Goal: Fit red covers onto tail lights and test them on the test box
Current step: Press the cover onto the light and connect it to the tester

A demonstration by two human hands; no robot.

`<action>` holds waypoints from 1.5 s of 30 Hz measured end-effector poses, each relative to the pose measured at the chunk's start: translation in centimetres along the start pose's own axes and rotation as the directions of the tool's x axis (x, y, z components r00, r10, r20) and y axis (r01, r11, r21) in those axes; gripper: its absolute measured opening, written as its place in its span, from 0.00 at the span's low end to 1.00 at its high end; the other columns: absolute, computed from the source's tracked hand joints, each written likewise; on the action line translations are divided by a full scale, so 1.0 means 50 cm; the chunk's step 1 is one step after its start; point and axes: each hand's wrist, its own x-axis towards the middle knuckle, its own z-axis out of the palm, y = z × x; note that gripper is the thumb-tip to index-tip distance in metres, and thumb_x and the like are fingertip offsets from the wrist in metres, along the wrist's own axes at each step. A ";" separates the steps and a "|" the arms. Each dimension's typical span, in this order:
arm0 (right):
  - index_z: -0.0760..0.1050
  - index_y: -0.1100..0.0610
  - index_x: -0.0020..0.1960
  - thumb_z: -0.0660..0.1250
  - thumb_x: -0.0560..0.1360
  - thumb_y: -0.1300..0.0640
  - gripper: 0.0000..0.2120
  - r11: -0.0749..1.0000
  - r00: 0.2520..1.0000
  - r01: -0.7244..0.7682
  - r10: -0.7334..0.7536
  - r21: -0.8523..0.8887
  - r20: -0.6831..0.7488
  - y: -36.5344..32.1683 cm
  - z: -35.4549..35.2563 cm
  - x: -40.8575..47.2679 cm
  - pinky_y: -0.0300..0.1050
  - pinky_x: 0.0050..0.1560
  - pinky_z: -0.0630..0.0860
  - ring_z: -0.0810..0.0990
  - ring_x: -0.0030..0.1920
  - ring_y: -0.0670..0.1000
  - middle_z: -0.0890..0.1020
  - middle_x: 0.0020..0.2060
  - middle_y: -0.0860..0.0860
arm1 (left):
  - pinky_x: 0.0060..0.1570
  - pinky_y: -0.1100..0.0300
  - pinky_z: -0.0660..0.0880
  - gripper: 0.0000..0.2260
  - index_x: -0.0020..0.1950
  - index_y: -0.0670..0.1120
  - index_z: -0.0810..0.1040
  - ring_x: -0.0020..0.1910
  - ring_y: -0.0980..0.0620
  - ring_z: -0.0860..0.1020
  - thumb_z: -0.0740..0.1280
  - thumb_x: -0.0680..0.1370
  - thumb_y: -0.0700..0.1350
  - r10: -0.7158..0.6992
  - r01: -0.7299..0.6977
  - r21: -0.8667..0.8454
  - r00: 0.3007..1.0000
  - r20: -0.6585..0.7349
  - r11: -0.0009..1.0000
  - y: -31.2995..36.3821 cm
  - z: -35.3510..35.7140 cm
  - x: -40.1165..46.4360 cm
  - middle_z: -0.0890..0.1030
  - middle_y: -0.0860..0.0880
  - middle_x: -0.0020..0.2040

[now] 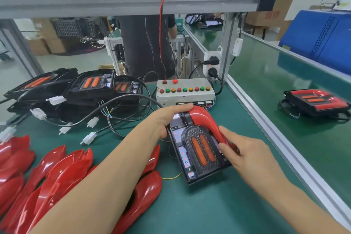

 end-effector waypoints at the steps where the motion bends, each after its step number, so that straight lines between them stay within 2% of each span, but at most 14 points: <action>1: 0.73 0.42 0.68 0.65 0.77 0.47 0.19 1.000 1.000 0.012 -0.012 -0.013 -0.005 -0.001 0.000 -0.002 0.46 0.41 0.73 0.77 0.37 0.49 0.82 0.38 0.46 | 0.24 0.57 0.77 0.07 0.40 0.42 0.79 0.26 0.47 0.81 0.74 0.70 0.43 0.003 -0.003 0.006 1.000 -0.001 1.000 0.001 -0.001 0.001 0.83 0.43 0.31; 4: 0.75 0.40 0.65 0.66 0.75 0.44 0.19 0.998 1.000 0.026 -0.026 -0.056 0.000 0.003 -0.006 0.001 0.43 0.40 0.70 0.73 0.35 0.45 0.76 0.40 0.43 | 0.26 0.57 0.78 0.09 0.42 0.42 0.79 0.28 0.47 0.82 0.76 0.68 0.43 0.040 -0.040 0.021 0.999 -0.004 0.999 0.002 -0.003 0.004 0.84 0.43 0.33; 6: 0.75 0.38 0.62 0.71 0.72 0.47 0.18 0.996 0.999 -0.037 0.035 0.085 0.032 0.009 -0.009 0.010 0.34 0.41 0.67 0.73 0.40 0.42 0.73 0.44 0.41 | 0.27 0.57 0.78 0.12 0.43 0.43 0.80 0.29 0.47 0.82 0.77 0.64 0.43 0.060 -0.060 0.028 0.998 0.010 0.998 0.002 -0.002 0.003 0.84 0.43 0.34; 9: 0.80 0.42 0.55 0.76 0.68 0.55 0.18 0.952 0.996 -0.091 0.081 0.291 0.046 0.005 -0.007 0.007 0.31 0.41 0.68 0.75 0.40 0.41 0.77 0.41 0.43 | 0.29 0.57 0.78 0.16 0.42 0.42 0.81 0.30 0.47 0.82 0.77 0.58 0.45 0.069 -0.070 0.014 0.996 0.049 0.997 0.001 -0.001 -0.001 0.84 0.43 0.36; 13: 0.81 0.48 0.54 0.75 0.69 0.59 0.15 0.980 1.000 -0.007 0.012 0.197 -0.024 -0.006 0.001 -0.001 0.29 0.41 0.70 0.76 0.40 0.45 0.77 0.37 0.43 | 0.29 0.57 0.78 0.16 0.43 0.42 0.81 0.31 0.47 0.83 0.77 0.58 0.44 0.097 -0.098 0.006 0.993 0.063 0.995 0.004 -0.001 -0.003 0.84 0.43 0.36; 18: 0.81 0.50 0.53 0.76 0.68 0.61 0.15 0.969 1.000 0.001 -0.005 0.248 0.016 -0.010 -0.008 0.001 0.29 0.39 0.69 0.75 0.38 0.45 0.76 0.37 0.44 | 0.33 0.57 0.79 0.16 0.43 0.44 0.83 0.34 0.47 0.83 0.78 0.58 0.46 0.123 -0.125 0.012 0.989 0.086 0.992 -0.002 -0.009 -0.001 0.85 0.43 0.39; 21: 0.77 0.52 0.57 0.74 0.70 0.58 0.16 0.996 0.997 0.081 -0.080 0.043 -0.023 -0.028 0.000 -0.017 0.35 0.45 0.72 0.75 0.42 0.43 0.76 0.44 0.42 | 0.33 0.57 0.79 0.09 0.37 0.44 0.85 0.34 0.48 0.83 0.77 0.60 0.47 0.133 -0.135 0.007 0.984 0.120 0.991 -0.005 -0.012 0.002 0.85 0.44 0.39; 23: 0.76 0.56 0.58 0.72 0.71 0.59 0.16 0.989 0.994 0.106 -0.109 -0.101 -0.031 -0.042 0.003 -0.022 0.46 0.44 0.76 0.77 0.44 0.49 0.77 0.48 0.48 | 0.34 0.57 0.79 0.08 0.36 0.45 0.86 0.34 0.47 0.83 0.77 0.60 0.47 0.143 -0.146 0.009 0.980 0.135 0.989 -0.007 -0.015 0.003 0.85 0.44 0.40; 31: 0.79 0.60 0.52 0.75 0.65 0.63 0.16 0.970 0.994 0.092 -0.102 -0.223 -0.036 -0.061 -0.005 -0.026 0.48 0.31 0.75 0.77 0.33 0.55 0.78 0.38 0.52 | 0.32 0.59 0.79 0.11 0.42 0.44 0.83 0.34 0.48 0.83 0.75 0.62 0.45 0.205 -0.215 0.054 0.966 0.159 0.975 -0.007 -0.014 -0.009 0.85 0.44 0.39; 37: 0.79 0.57 0.59 0.73 0.69 0.62 0.18 0.990 0.990 0.126 -0.129 -0.057 -0.056 -0.034 -0.005 -0.013 0.46 0.42 0.77 0.76 0.39 0.49 0.77 0.45 0.48 | 0.34 0.58 0.79 0.12 0.41 0.44 0.84 0.36 0.48 0.84 0.76 0.61 0.48 0.214 -0.226 0.063 0.965 0.151 0.972 -0.009 -0.018 -0.011 0.85 0.43 0.42; 40: 0.77 0.45 0.58 0.72 0.72 0.59 0.18 0.964 0.999 -0.042 0.043 0.263 0.004 -0.027 -0.011 -0.004 0.45 0.54 0.77 0.77 0.50 0.42 0.76 0.52 0.40 | 0.33 0.58 0.79 0.10 0.37 0.45 0.85 0.35 0.48 0.84 0.75 0.61 0.48 0.202 -0.213 0.055 0.968 0.149 0.976 -0.009 -0.019 -0.012 0.85 0.44 0.40; 42: 0.76 0.40 0.56 0.70 0.73 0.59 0.17 0.881 0.987 -0.157 0.121 0.447 0.107 -0.032 -0.015 -0.010 0.49 0.51 0.80 0.80 0.51 0.43 0.78 0.52 0.39 | 0.33 0.58 0.79 0.12 0.39 0.44 0.84 0.34 0.48 0.83 0.76 0.60 0.47 0.196 -0.206 0.058 0.969 0.149 0.977 -0.008 -0.018 -0.014 0.85 0.44 0.39; 43: 0.76 0.40 0.57 0.69 0.74 0.58 0.16 0.922 0.991 -0.125 0.096 0.366 0.096 -0.033 -0.015 -0.015 0.48 0.49 0.80 0.80 0.49 0.44 0.78 0.51 0.40 | 0.33 0.58 0.79 0.12 0.40 0.44 0.84 0.34 0.48 0.83 0.76 0.59 0.47 0.184 -0.193 0.056 0.972 0.145 0.980 -0.007 -0.016 -0.013 0.85 0.44 0.39; 45: 0.76 0.48 0.58 0.72 0.72 0.57 0.16 0.998 0.999 0.033 -0.034 -0.046 -0.022 -0.039 -0.016 -0.025 0.45 0.40 0.77 0.80 0.41 0.49 0.78 0.46 0.45 | 0.33 0.57 0.79 0.10 0.38 0.44 0.84 0.33 0.48 0.83 0.76 0.59 0.47 0.164 -0.171 0.041 0.977 0.139 0.984 -0.005 -0.013 -0.011 0.85 0.44 0.38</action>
